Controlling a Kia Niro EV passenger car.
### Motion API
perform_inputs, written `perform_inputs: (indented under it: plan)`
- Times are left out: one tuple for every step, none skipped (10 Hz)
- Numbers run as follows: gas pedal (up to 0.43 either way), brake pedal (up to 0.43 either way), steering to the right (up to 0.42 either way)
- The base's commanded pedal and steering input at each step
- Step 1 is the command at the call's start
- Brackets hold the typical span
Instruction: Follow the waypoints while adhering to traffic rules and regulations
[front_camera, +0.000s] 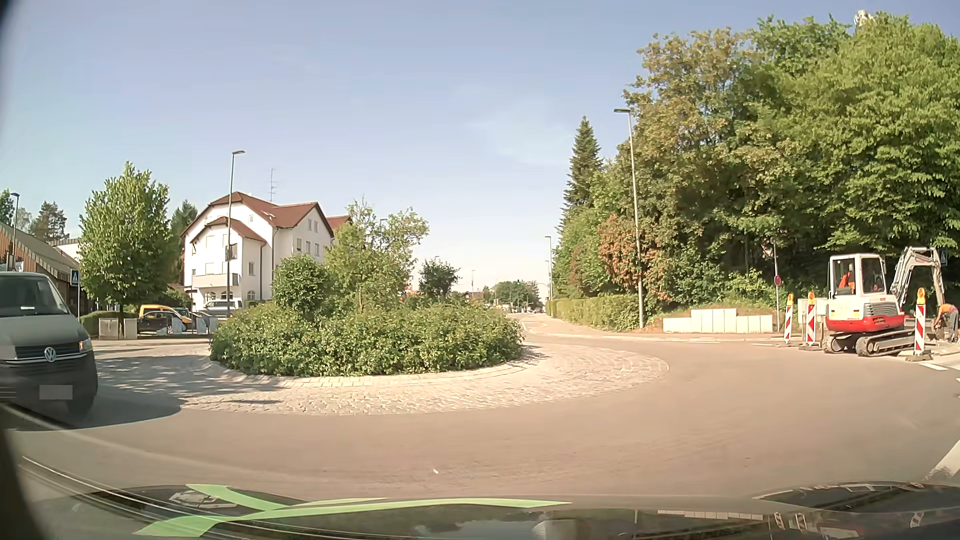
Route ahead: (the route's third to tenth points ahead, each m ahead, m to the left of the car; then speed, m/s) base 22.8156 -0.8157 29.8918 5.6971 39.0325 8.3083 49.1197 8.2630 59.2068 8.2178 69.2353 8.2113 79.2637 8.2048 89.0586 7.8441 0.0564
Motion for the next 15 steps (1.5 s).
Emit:
perform_inputs:
  plan:
    - [0.0, 0.232, 0.006]
    - [0.0, 0.232, 0.006]
    - [0.0, 0.226, 0.006]
    - [0.0, 0.226, 0.006]
    - [0.0, 0.232, 0.006]
    - [0.0, 0.226, 0.006]
    - [0.0, 0.226, 0.006]
    - [0.0, 0.226, 0.006]
    - [0.0, 0.232, 0.006]
    - [0.0, 0.232, 0.006]
    - [0.0, 0.226, 0.006]
    - [0.0, 0.232, 0.006]
    - [0.0, 0.232, 0.006]
    - [0.0, 0.232, 0.006]
    - [0.0, 0.226, 0.006]
